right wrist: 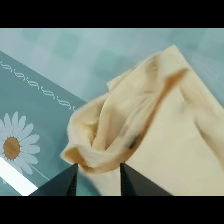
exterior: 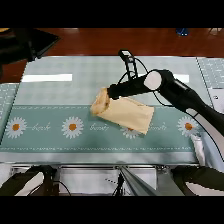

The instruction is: Fold the shirts.

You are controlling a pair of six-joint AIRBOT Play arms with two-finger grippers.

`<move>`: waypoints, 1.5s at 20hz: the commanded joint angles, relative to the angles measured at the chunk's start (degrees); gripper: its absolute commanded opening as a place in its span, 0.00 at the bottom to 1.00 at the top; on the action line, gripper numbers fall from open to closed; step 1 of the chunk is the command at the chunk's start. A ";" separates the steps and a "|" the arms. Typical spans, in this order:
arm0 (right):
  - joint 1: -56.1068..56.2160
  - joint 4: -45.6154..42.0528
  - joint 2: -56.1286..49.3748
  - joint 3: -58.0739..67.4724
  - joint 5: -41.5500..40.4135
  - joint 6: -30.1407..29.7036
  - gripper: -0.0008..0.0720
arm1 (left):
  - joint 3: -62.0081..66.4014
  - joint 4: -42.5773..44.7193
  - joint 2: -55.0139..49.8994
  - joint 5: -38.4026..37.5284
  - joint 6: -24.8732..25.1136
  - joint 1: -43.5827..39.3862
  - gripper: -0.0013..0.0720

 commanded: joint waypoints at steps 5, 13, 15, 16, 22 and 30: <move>-11.91 -23.61 11.17 0.04 21.09 0.68 0.63 | 0.00 0.09 1.62 -2.08 1.51 1.07 0.05; -44.74 -2.91 19.41 -19.89 31.01 -5.86 0.83 | 0.00 9.70 1.60 -4.61 1.46 1.09 0.48; -45.11 9.94 19.39 -29.09 24.87 -9.60 0.83 | 0.00 13.51 1.60 -5.99 1.25 1.09 0.67; -44.33 13.79 19.41 -32.83 21.05 -10.32 0.83 | 0.00 14.86 1.60 -6.64 1.25 1.07 0.67; -34.23 19.56 18.40 -42.88 2.29 -8.39 0.83 | 0.00 18.27 1.60 -8.94 1.22 1.07 0.66; -25.90 37.83 9.49 -42.34 -6.14 -12.98 0.06 | 0.00 18.29 1.60 -8.92 -0.24 1.07 0.66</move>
